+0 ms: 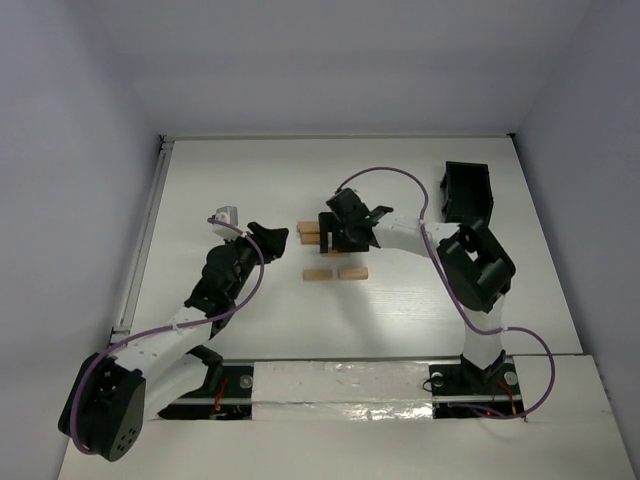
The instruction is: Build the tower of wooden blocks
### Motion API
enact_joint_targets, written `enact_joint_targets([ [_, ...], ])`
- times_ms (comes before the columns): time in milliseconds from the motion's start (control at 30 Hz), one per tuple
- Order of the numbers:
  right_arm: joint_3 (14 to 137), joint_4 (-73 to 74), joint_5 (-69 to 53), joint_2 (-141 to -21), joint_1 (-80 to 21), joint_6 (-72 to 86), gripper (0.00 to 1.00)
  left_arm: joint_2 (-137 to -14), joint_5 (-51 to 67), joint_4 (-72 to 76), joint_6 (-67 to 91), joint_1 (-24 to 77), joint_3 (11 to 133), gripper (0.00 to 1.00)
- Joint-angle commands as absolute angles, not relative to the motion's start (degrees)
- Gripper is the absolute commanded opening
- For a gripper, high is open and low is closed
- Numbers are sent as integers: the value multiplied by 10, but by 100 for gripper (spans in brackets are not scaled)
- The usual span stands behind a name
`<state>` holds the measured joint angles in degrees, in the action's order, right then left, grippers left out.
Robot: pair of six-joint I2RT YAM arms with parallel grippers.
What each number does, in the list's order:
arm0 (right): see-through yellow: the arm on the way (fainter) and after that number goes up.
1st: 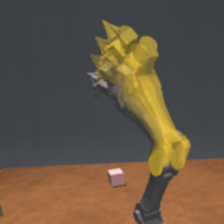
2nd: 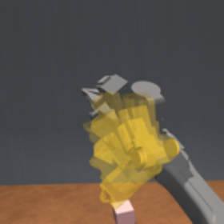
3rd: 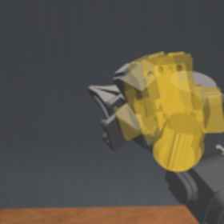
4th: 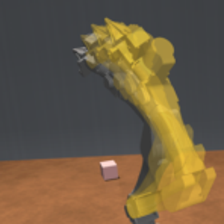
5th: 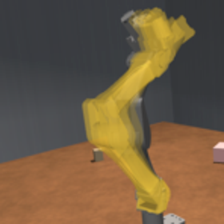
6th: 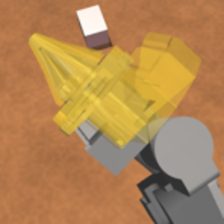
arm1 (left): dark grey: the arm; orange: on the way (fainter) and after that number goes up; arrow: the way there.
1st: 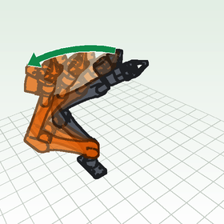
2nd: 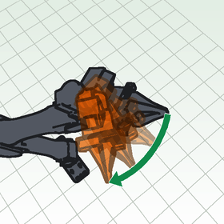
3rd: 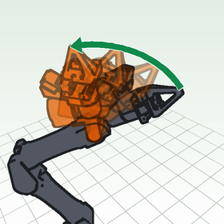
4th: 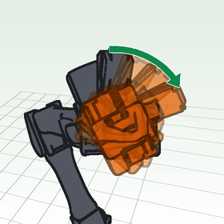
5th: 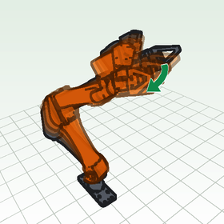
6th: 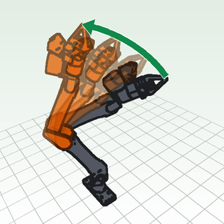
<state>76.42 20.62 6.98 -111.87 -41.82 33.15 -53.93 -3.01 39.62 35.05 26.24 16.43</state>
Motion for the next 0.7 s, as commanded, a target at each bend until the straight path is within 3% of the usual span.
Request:
enact_joint_targets([
  [0, 777, 171, 59, -1112, -406, 322, 83, -541, -21, 425, 350, 260, 186, 50],
  [433, 739, 177, 127, -1070, -354, 270, 84, -548, -20, 427, 351, 260, 187, 50],
  [667, 699, 166, 56, -1026, -354, 264, 84, -545, -23, 425, 350, 260, 188, 50],
])
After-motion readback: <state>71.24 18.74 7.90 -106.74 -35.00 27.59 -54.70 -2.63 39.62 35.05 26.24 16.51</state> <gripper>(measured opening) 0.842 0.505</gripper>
